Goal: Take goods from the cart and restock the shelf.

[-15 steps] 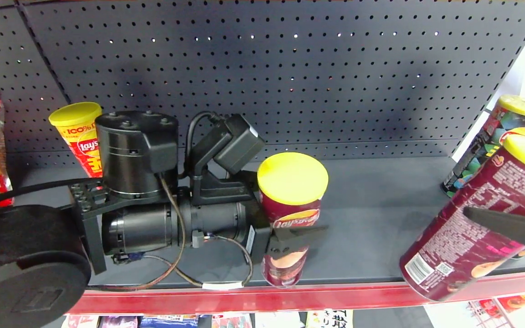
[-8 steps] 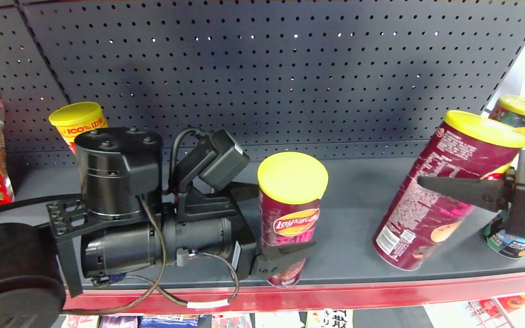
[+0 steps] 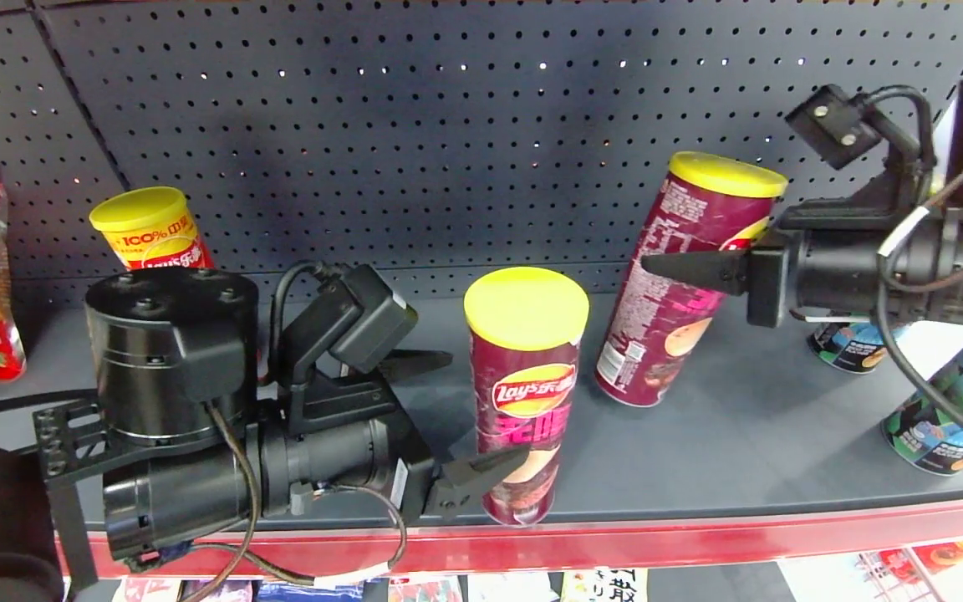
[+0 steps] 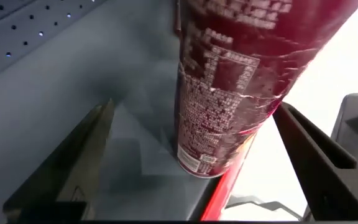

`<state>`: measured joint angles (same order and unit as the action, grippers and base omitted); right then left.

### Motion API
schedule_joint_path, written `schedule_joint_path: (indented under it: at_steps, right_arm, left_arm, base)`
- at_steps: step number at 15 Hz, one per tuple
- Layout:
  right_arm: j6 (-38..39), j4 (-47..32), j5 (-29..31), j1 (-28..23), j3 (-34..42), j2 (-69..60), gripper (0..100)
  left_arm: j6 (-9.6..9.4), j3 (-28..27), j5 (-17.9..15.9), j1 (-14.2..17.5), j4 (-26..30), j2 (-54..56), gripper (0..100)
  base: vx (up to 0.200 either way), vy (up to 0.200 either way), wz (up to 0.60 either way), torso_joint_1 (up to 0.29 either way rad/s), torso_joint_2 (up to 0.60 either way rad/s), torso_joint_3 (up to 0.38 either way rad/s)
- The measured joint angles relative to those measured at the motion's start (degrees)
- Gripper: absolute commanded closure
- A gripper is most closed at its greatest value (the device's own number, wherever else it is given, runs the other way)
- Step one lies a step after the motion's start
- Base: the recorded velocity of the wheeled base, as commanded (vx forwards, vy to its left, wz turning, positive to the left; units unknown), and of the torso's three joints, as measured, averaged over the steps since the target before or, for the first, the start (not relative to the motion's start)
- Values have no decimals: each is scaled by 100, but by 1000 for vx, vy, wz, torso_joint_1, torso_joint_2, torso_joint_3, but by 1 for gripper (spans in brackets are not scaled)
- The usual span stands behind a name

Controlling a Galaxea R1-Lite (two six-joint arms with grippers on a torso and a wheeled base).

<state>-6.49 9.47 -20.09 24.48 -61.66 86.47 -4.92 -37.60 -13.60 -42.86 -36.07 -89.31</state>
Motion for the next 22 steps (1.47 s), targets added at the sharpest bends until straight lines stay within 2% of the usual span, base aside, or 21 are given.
schedule_joint_path:
  at_steps: [4,7,14,17,20,22]
  right_arm:
    - [-9,71,0,118,-571,661,100]
    - [-7,68,4,233,-683,909,100]
    - [-13,267,24,379,-1100,1428,100]
    - [-82,273,44,394,-1384,1684,100]
    - [-121,267,85,449,-1471,1827,100]
    - [-119,265,94,460,-1458,1866,100]
  left_arm:
    - [17,-16,-11,-38,-5,50,0]
    - [33,6,-62,-132,49,160,0]
    - [37,474,-117,-156,807,1012,0]
    - [35,686,-16,-82,868,1293,0]
    - [33,703,212,98,846,1398,0]
    - [35,699,222,128,846,1442,0]
  base:
    - [0,0,0,0,0,0]
    - [0,0,0,0,0,0]
    - [0,0,0,0,0,0]
    - [0,0,0,0,0,0]
    - [0,0,0,0,0,0]
    - [0,0,0,0,0,0]
